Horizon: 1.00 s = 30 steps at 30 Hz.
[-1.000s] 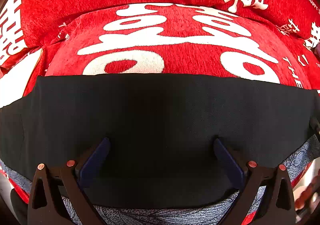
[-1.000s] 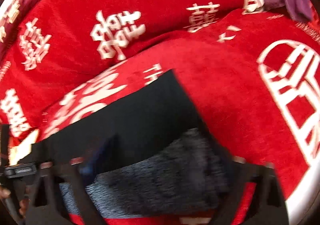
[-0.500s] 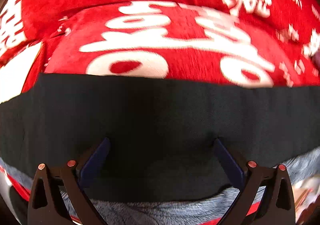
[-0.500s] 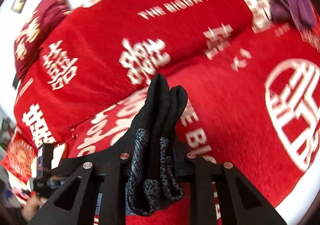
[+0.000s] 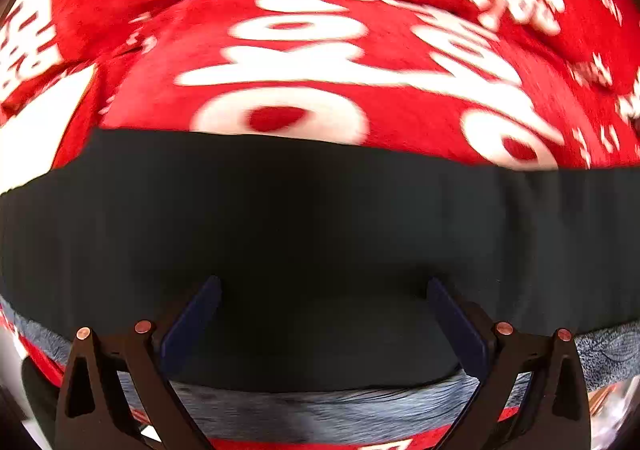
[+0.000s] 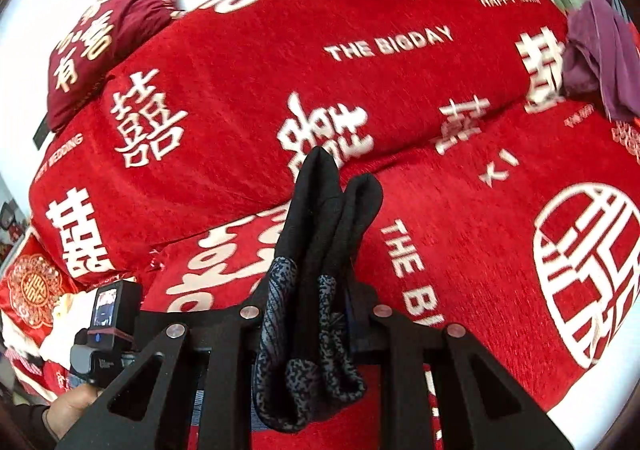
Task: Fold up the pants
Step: 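Fold the held end over the pants toward the left gripper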
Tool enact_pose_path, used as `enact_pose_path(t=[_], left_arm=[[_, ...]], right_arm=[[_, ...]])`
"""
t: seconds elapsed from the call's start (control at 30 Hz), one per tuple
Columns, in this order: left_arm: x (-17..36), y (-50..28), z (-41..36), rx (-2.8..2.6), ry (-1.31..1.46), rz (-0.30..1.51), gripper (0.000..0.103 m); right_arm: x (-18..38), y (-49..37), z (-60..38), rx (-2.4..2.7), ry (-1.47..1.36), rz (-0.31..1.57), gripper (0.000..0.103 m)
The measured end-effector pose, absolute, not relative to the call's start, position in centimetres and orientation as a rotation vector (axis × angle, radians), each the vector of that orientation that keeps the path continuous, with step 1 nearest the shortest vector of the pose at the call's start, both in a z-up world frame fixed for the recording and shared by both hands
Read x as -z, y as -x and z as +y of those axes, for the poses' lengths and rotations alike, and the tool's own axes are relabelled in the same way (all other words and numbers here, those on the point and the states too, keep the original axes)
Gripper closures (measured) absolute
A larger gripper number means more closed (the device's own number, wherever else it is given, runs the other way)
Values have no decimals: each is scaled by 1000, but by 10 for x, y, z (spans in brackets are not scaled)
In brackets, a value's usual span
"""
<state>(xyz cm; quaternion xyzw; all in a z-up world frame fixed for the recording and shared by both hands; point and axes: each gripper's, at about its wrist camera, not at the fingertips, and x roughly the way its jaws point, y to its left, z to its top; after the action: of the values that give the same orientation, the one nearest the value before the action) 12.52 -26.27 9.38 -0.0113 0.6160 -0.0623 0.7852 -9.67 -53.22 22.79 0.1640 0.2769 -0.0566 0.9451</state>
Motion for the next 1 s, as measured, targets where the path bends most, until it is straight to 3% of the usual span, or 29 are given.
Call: enact_pose_path(t=[0.4,0.6,0.87,0.97,1.0], left_arm=[[-102,-133,-109,119,245,1268,0],[-95,-130,-31,57,280,1234,0],[-75,-114,19,36,351,1255,0],[-70,-114,19,54,366,1260,0],[-69,-115,18,56,374,1263,0]], right_arm=[[-244,66,-342,-6,56,554,79],[-188,41,-212,-122,316,602,79],[-62,0,-111,-169,591,814,78],[-59,2,-112,-186,580,830,59],[-69,4,-114,-233,530,850,33]])
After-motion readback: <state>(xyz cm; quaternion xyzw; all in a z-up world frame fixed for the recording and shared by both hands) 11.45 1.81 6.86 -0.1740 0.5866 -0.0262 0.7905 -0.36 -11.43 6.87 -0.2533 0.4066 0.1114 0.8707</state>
